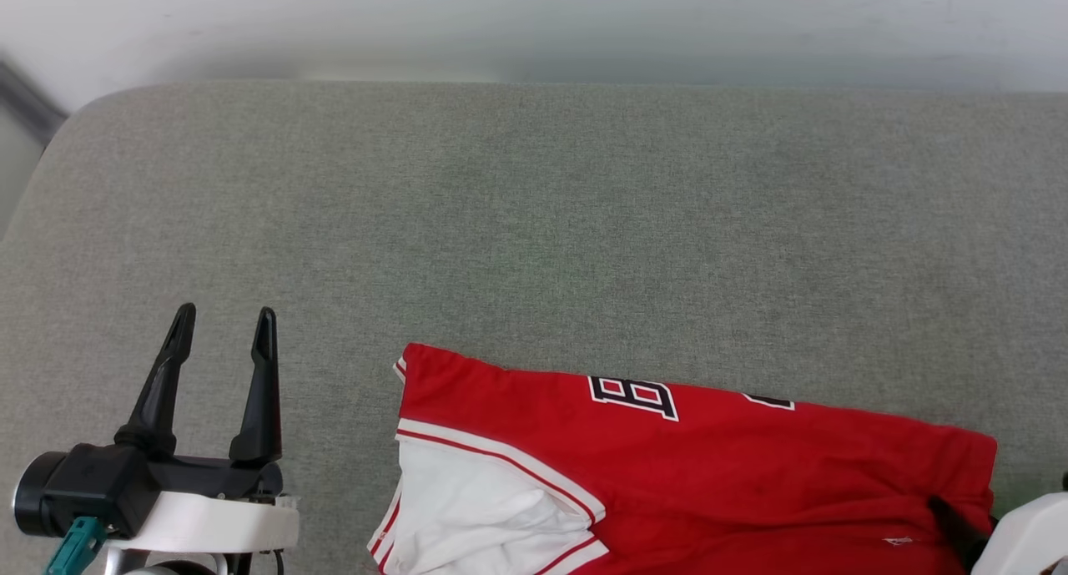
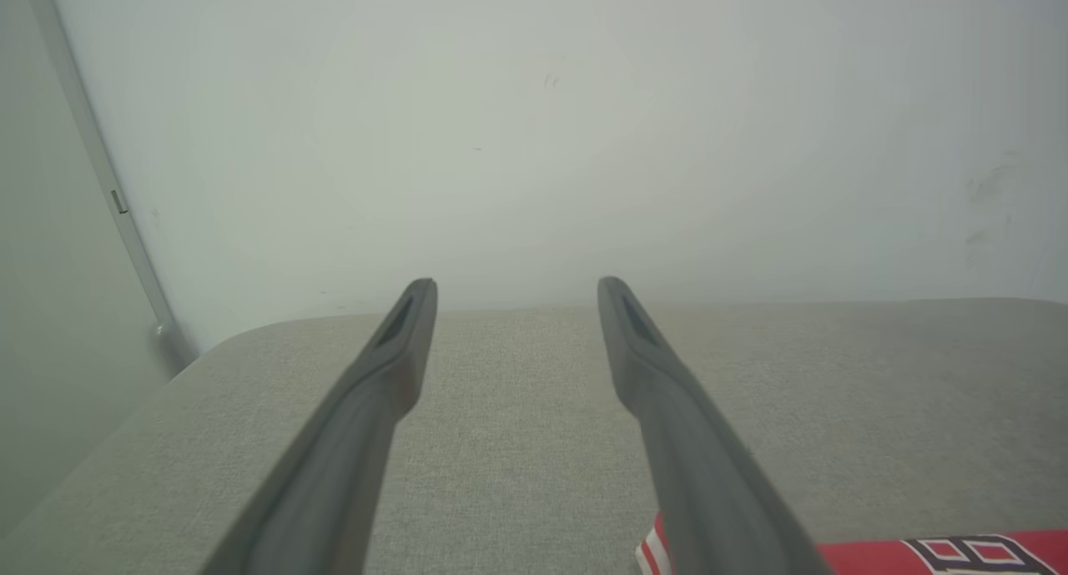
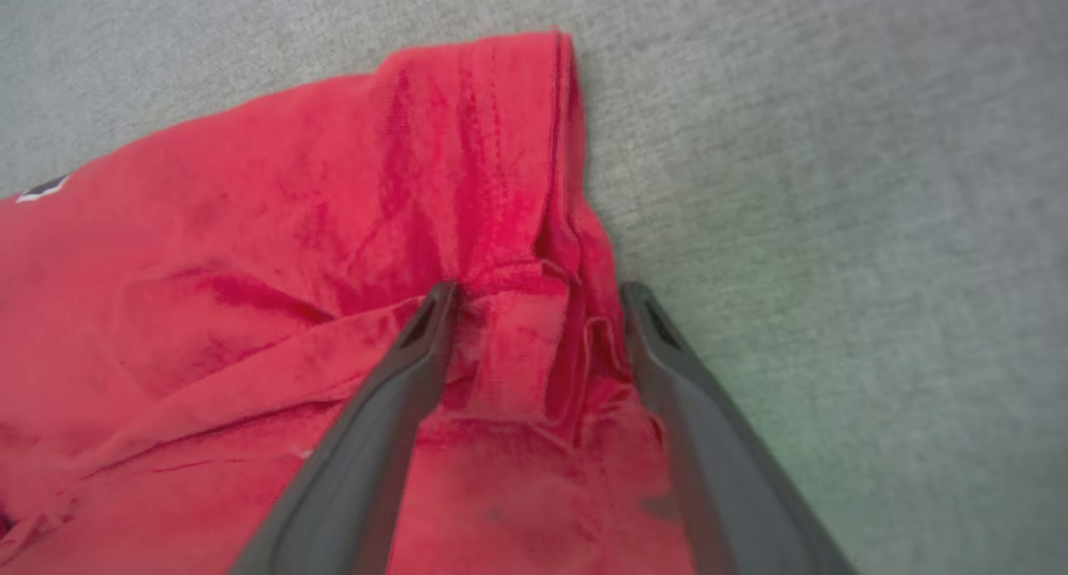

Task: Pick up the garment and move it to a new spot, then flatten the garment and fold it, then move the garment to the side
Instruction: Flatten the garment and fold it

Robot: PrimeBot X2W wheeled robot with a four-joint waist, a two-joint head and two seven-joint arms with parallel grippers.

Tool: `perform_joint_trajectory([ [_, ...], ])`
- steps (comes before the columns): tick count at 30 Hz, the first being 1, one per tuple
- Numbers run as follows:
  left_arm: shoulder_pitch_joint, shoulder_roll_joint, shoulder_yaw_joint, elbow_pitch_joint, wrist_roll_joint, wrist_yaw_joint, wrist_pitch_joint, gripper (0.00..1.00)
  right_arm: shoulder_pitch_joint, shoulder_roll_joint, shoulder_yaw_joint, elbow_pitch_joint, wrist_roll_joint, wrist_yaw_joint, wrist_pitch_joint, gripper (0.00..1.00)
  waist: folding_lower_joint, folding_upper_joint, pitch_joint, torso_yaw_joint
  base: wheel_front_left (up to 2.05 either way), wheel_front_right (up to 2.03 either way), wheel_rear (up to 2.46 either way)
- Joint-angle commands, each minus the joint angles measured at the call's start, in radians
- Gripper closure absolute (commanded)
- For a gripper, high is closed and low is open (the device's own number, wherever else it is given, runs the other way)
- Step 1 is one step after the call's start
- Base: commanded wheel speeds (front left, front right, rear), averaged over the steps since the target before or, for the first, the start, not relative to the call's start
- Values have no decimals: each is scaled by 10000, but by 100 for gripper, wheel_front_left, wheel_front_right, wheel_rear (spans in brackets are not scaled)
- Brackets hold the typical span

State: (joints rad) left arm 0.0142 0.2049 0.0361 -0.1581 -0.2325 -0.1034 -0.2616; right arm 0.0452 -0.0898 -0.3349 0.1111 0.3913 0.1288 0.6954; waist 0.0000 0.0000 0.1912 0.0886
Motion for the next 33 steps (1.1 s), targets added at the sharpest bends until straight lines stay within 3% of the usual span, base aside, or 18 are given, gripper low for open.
perform_joint_trajectory([
  [1, -127, -54, 22, 32, 18, -30, -43, 0, 173, 281, 337, 336, 97, 34, 142, 0, 0, 0, -3, 9, 0, 0, 0],
  [12, -174, -359, 273, 155, 203, -256, -44, 0, 241, 263, 1319, 1025, 33, 71, 47, 0, 0, 0, -83, 38, 0, 0, 0],
  [13, -164, -371, 286, 157, 221, -254, -44, 0, 235, 237, 1388, 1091, 6, 71, 45, 27, 0, 0, -88, 33, 0, 0, 0],
  [14, -151, -379, 300, 167, 232, -250, -44, 0, 225, 240, 1411, 1133, 40, 71, 5, 71, 0, 0, -97, 27, 0, 0, 0],
  [15, -139, -388, 313, 175, 241, -257, -44, 0, 204, 241, 1406, 1152, 84, 71, -43, 100, 0, 0, -109, 20, 0, 0, 0],
  [23, -1, -348, 293, 144, 220, -271, -44, 0, -18, -305, 644, 759, 2, 8, -705, 100, 0, 0, -199, -85, 0, 0, 0],
  [33, 29, -270, 201, 128, 171, -274, -45, 0, -592, -1010, -1122, 601, -458, 11, -1041, 100, 0, 0, -245, -231, 0, 0, 0],
])
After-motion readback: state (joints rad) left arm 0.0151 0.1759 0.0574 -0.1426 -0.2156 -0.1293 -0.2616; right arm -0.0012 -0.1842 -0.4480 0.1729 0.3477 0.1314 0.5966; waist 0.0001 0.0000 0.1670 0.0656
